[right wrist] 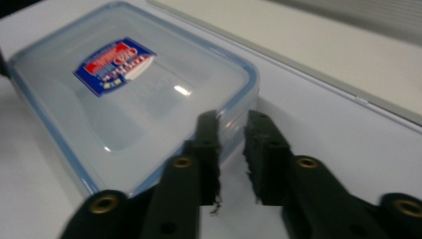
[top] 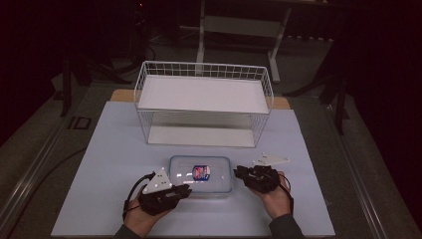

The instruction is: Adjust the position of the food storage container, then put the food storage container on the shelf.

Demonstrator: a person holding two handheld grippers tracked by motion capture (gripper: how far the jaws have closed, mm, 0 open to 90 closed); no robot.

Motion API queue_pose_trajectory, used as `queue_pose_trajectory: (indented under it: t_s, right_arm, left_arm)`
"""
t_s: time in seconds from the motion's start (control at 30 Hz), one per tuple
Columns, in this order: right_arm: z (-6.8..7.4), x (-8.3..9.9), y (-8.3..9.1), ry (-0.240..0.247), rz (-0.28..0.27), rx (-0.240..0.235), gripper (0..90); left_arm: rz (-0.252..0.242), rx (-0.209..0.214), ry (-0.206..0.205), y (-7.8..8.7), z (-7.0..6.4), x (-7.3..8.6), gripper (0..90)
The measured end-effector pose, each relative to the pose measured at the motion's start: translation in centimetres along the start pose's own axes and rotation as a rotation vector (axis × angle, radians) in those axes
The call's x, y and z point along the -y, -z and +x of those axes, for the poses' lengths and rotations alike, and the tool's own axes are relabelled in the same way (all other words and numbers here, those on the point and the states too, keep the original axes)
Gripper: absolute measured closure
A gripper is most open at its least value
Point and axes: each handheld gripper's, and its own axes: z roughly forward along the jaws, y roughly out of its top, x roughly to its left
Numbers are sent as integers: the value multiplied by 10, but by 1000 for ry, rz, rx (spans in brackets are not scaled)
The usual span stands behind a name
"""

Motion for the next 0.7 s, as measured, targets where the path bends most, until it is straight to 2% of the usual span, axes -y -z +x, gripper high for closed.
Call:
queue_pose_trajectory:
  t_s: [0.13,0.23,0.27,0.3,0.4,0.43,0.47,0.53,0.6,0.7]
  right_arm:
    - [1,-2,3,-3,-12,-11,640]
    - [3,-3,3,-9,-19,-23,559]
    - [3,-3,3,-9,-19,-23,559]
    - [3,-4,2,-32,-15,-37,496]
    - [4,-5,1,-42,-11,-44,478]
    - [3,-5,0,-48,-9,-44,457]
    - [1,-5,-3,-100,-5,-64,395]
    - [1,-5,-4,-114,-2,-68,378]
    - [0,-4,-6,-143,11,-84,346]
    - [-1,-3,-11,-178,30,-118,323]
  left_arm:
    - [-46,-88,0,12,4,-2,626]
    - [-83,-169,35,21,13,-1,534]
    - [-83,-169,35,21,13,-1,503]
    - [-96,-215,78,27,24,0,476]
    - [-102,-226,96,29,28,1,442]
    - [-103,-238,139,32,39,3,442]
    - [-90,-231,159,32,43,4,381]
    - [-60,-247,203,30,51,7,380]
    - [-41,-209,255,27,57,9,353]
    - [-21,-176,289,20,60,12,339]
